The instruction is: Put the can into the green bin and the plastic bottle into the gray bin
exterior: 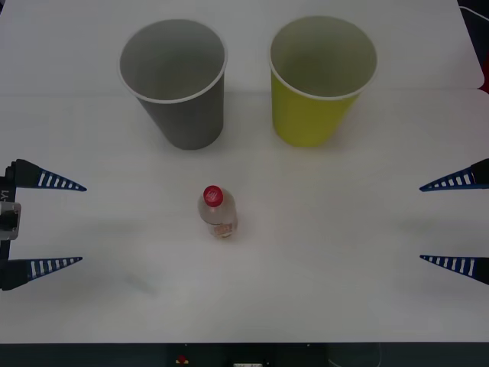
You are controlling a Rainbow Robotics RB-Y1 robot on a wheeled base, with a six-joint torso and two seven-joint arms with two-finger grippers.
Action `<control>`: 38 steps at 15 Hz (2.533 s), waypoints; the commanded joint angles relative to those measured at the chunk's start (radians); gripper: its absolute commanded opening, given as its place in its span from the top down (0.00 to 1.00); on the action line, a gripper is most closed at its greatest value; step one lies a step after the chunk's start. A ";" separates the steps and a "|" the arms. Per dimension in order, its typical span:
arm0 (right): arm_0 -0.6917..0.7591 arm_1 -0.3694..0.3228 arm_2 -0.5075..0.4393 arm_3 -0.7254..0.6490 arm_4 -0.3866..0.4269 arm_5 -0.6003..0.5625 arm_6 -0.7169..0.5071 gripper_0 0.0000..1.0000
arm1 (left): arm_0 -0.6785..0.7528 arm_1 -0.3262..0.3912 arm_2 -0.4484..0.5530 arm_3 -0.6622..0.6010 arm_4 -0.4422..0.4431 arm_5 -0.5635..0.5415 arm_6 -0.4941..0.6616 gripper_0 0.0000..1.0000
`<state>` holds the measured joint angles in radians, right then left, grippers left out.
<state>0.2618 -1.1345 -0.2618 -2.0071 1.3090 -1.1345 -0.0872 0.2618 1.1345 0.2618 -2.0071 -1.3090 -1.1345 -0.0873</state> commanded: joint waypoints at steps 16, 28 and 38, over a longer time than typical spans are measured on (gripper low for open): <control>0.000 0.000 0.000 0.000 0.000 0.000 0.000 0.00 | -0.012 -0.104 -0.167 0.080 0.068 0.065 0.063 0.00; 0.000 0.000 0.000 0.000 0.000 0.000 0.000 0.00 | -0.162 -0.263 -0.411 0.237 0.163 0.262 0.055 0.00; 0.000 0.000 0.000 0.000 0.000 0.000 0.000 0.00 | -0.323 -0.407 -0.556 0.372 0.163 0.364 0.043 0.00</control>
<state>0.2618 -1.1344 -0.2618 -2.0071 1.3090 -1.1344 -0.0872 -0.0515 0.7319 -0.2810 -1.6351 -1.1455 -0.7874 -0.0458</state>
